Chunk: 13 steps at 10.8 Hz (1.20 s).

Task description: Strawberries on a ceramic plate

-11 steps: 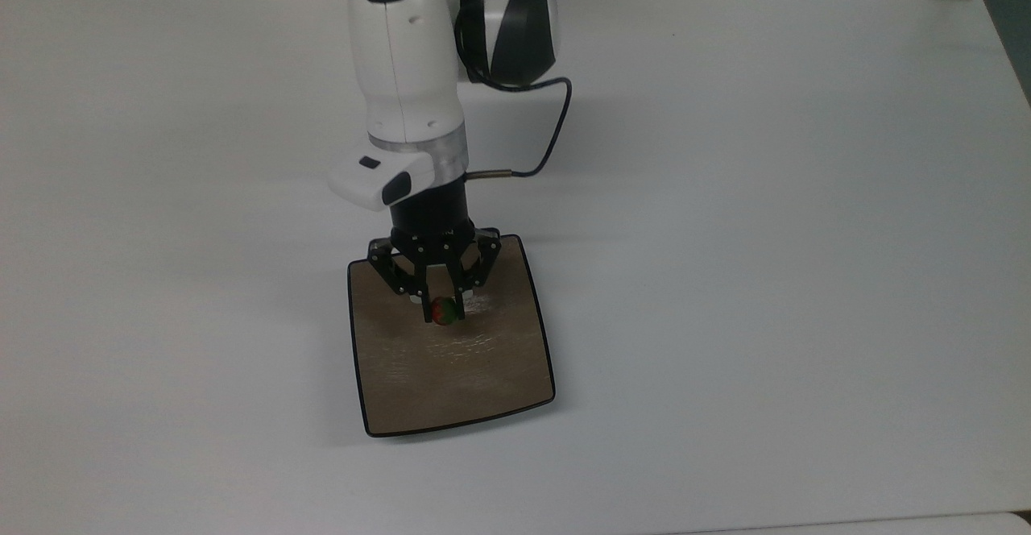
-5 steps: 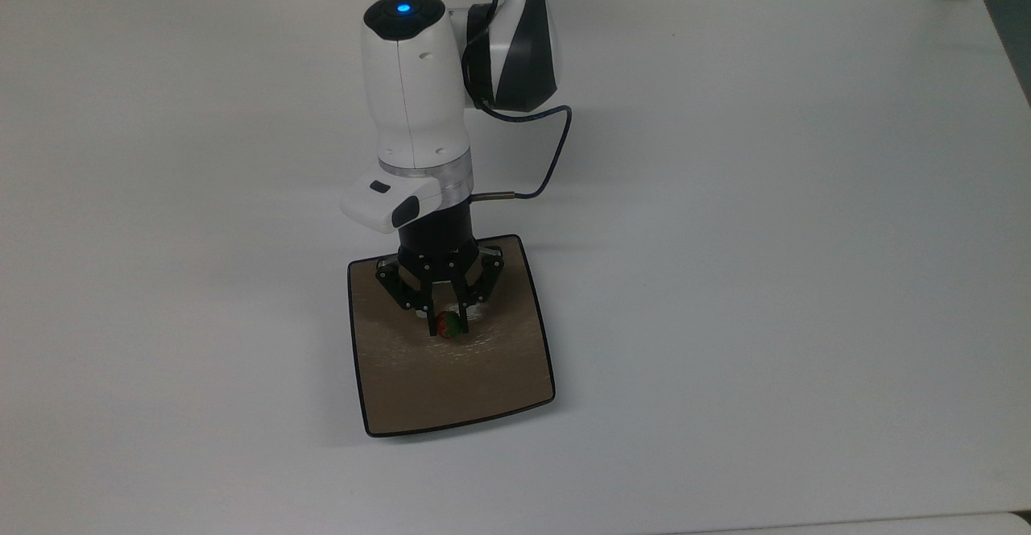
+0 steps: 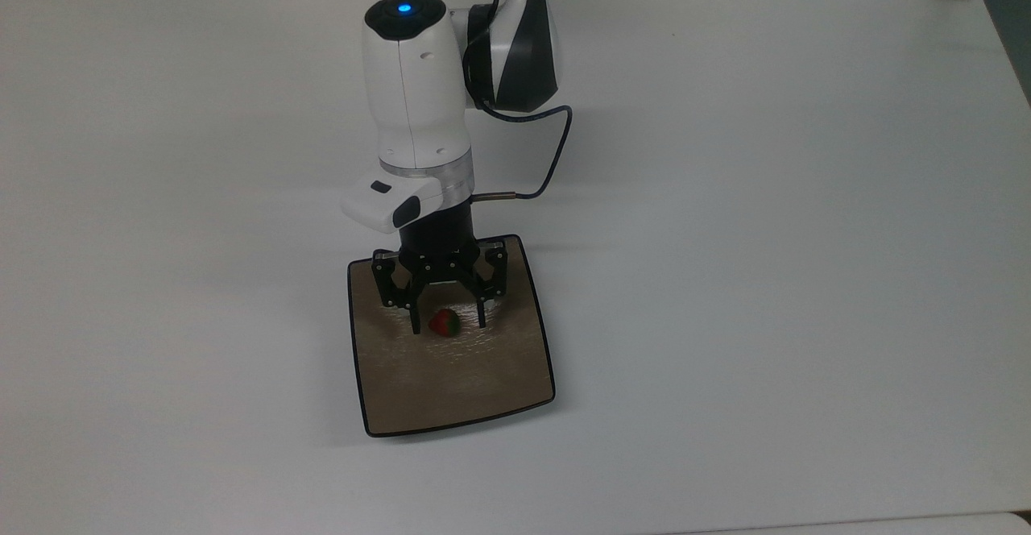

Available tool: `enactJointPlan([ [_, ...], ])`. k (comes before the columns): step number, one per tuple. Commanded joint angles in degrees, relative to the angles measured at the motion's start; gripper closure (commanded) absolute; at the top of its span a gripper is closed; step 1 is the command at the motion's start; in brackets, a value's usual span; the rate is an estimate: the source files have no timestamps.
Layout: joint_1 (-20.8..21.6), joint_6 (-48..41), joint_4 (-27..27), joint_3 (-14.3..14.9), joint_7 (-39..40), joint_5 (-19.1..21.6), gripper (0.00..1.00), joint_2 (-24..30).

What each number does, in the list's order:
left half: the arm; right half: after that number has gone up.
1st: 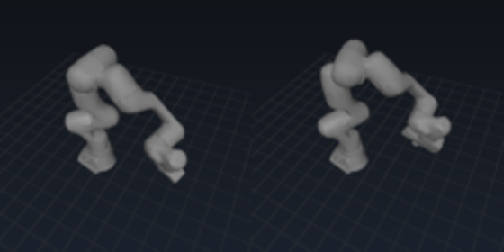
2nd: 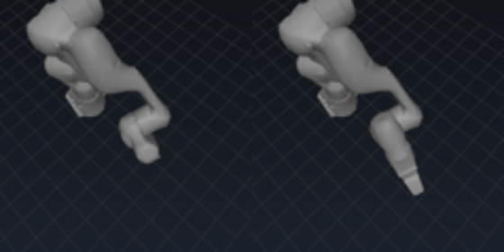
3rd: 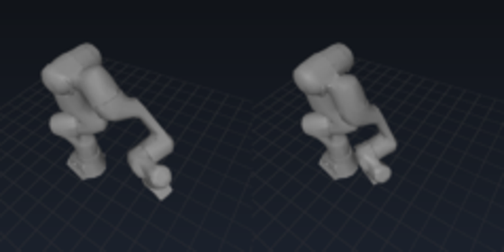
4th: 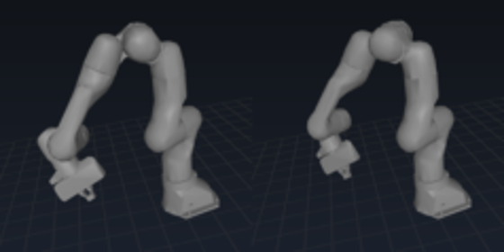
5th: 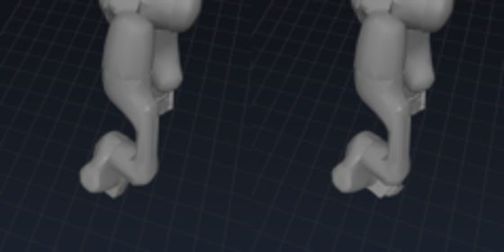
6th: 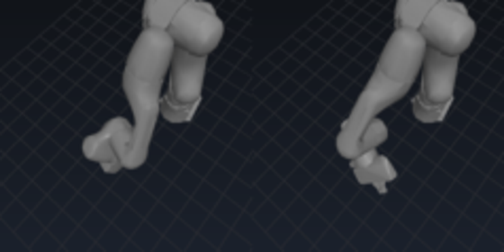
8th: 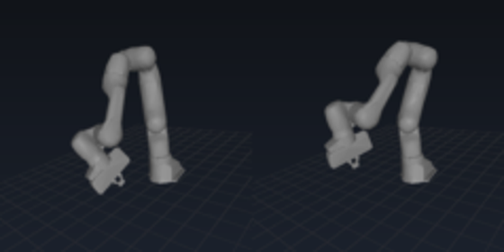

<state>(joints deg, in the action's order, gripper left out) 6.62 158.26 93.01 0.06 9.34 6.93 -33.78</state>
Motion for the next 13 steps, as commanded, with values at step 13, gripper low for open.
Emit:
enactJointPlan([
  [13,-0.73,-61.01,0.94,1.26,-10.82,-2.52,0.00,33.33],
])
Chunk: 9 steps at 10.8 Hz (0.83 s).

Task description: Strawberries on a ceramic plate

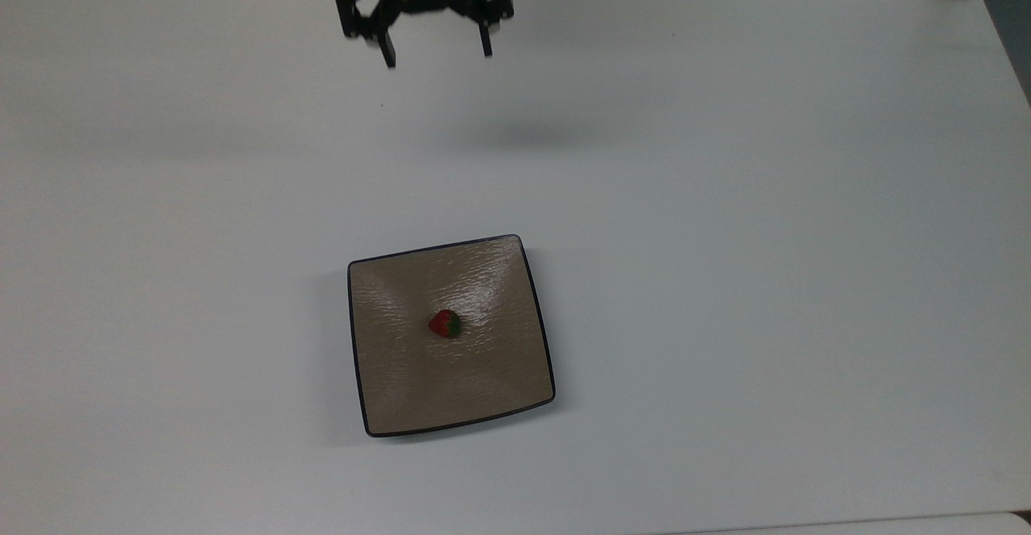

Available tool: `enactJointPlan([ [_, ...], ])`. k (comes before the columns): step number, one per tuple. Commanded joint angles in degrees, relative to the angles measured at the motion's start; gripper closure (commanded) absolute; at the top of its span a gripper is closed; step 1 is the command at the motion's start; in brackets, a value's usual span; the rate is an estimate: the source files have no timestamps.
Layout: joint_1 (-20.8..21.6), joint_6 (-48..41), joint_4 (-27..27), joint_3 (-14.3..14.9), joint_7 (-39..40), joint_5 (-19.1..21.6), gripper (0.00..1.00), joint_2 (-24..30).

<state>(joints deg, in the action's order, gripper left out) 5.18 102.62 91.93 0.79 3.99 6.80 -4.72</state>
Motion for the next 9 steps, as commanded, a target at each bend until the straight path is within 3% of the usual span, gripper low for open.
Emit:
enactJointPlan([
  [1,0.97,-8.37,2.02,0.44,-6.44,-4.15,0.00,5.58],
  [4,1.58,-10.25,2.63,0.36,-6.63,-4.52,0.00,7.70],
  [9,2.90,-2.17,6.33,0.27,-6.54,-4.51,0.00,8.58],
])
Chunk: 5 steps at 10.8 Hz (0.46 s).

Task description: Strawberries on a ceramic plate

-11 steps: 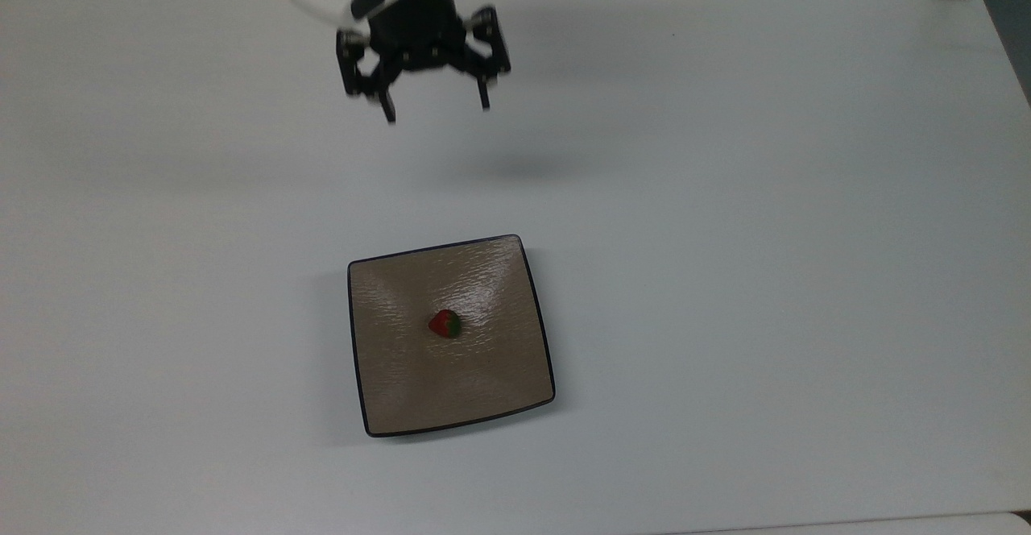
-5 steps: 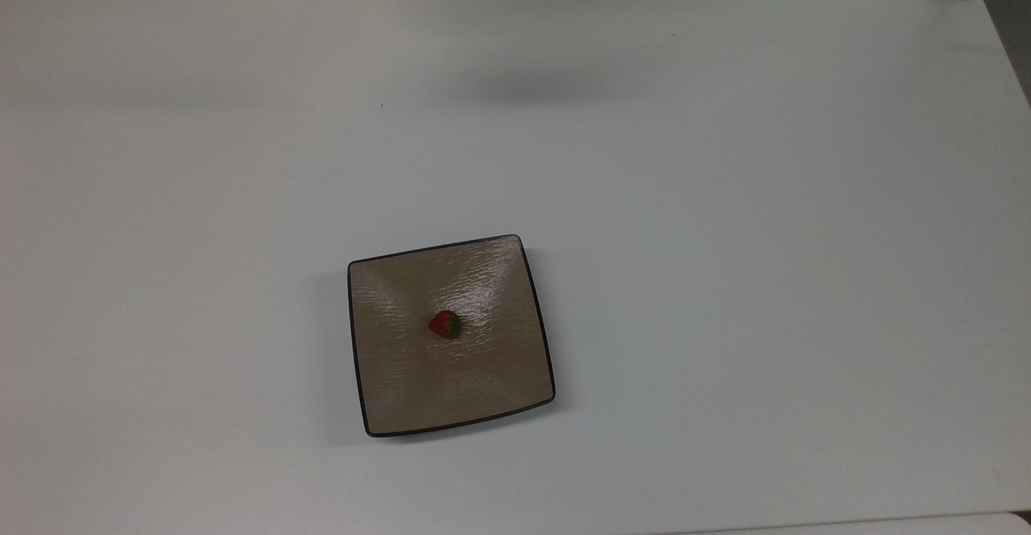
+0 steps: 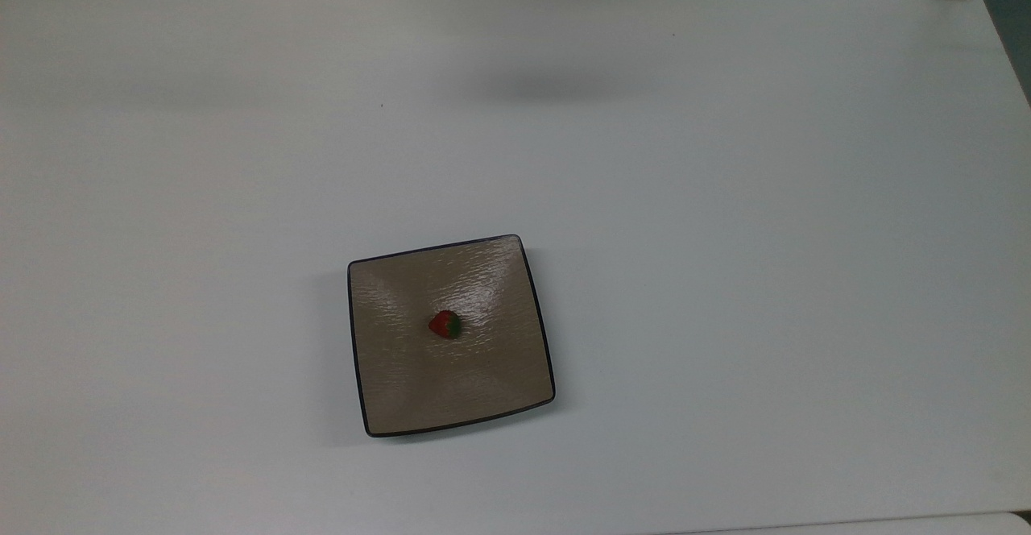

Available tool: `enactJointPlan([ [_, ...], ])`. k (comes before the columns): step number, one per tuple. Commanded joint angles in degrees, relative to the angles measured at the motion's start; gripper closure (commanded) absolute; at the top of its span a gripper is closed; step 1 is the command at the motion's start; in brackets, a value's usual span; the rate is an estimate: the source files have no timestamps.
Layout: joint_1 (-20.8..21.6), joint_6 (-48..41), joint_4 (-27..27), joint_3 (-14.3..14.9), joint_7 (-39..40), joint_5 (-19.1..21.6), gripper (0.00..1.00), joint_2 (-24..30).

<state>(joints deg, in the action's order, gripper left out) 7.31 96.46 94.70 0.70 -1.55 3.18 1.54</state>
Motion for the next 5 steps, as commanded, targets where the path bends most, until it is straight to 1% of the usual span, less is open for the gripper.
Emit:
enactJointPlan([
  [1,0.78,4.09,3.47,0.36,-0.74,-0.81,0.00,2.33],
  [5,0.78,4.18,3.21,0.18,-1.09,-0.72,0.00,2.15],
])
